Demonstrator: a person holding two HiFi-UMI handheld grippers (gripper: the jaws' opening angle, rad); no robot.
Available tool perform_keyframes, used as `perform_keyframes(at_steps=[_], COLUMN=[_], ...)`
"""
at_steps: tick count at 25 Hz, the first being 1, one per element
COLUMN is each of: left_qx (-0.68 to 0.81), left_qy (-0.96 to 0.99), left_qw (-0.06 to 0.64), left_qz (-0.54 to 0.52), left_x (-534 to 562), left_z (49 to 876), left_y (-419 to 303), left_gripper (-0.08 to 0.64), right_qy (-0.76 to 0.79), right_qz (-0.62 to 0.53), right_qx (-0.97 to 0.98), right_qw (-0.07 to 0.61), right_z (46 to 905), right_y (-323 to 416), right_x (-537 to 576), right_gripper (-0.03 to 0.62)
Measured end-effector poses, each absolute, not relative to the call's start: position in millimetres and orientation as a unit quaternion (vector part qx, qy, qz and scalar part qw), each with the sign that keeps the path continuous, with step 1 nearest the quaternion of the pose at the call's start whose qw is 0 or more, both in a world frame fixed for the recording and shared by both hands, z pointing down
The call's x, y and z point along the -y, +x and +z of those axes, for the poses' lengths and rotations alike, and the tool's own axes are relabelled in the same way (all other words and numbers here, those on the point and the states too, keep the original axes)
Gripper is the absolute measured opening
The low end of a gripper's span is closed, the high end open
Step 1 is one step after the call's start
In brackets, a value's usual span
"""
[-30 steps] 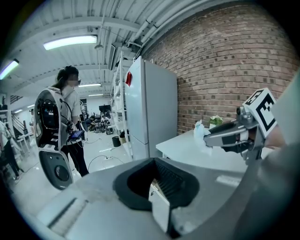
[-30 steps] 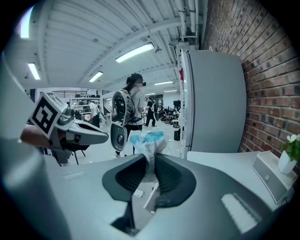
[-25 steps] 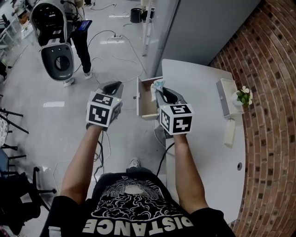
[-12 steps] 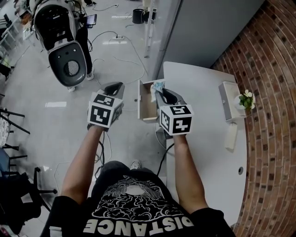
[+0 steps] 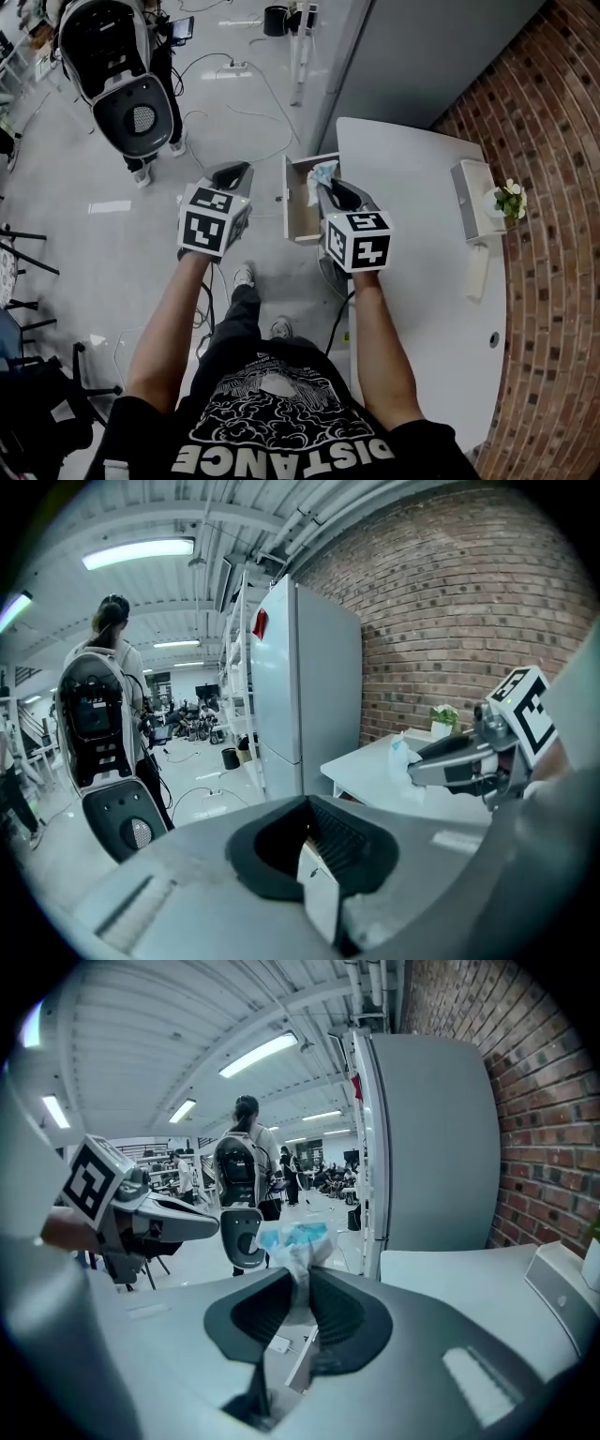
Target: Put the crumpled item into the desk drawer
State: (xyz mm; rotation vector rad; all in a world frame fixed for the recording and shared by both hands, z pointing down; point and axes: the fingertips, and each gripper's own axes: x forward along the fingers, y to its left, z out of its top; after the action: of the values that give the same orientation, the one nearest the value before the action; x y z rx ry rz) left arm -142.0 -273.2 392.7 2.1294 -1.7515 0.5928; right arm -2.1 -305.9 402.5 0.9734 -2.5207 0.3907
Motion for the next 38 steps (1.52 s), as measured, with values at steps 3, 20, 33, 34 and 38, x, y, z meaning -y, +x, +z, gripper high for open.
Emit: perform_keyframes(at_steps=[3, 20, 33, 34, 38], left_qx=[0.597, 0.522, 0.480, 0.477, 0.458], left_qy=[0.755, 0.794, 0.803, 0.803, 0.811], left_qw=[0.166, 0.202, 0.240, 0.242, 0.248], left_qz=[0.213, 0.237, 0.260, 0.262, 0.267], left_x=[284.9, 361.5, 395.1, 397.8, 408.1], left_z=[402.7, 474.7, 557.1, 563.9, 586.9], left_y=[-148.1, -147.2, -140.6, -140.0, -135.1], left_gripper=[0.000, 0.000, 0.000, 0.000, 0.000], right_qy=[0.360, 0.402, 0.416, 0.416, 0.420], right_qz=[0.151, 0.224, 0.275, 0.280, 0.291], right_qx=[0.897, 0.847, 0.814, 0.811, 0.801], right_qw=[0.209, 0.266, 0.299, 0.302, 0.312], right_z=[411.7, 502.6, 595.3, 604.3, 633.7], right_y=[-10.9, -20.9, -14.4, -15.5, -18.2], right_x=[310.9, 351.5, 383.4, 384.7, 392.0], right_gripper=[0.063, 0.063, 0.063, 0.063, 0.063])
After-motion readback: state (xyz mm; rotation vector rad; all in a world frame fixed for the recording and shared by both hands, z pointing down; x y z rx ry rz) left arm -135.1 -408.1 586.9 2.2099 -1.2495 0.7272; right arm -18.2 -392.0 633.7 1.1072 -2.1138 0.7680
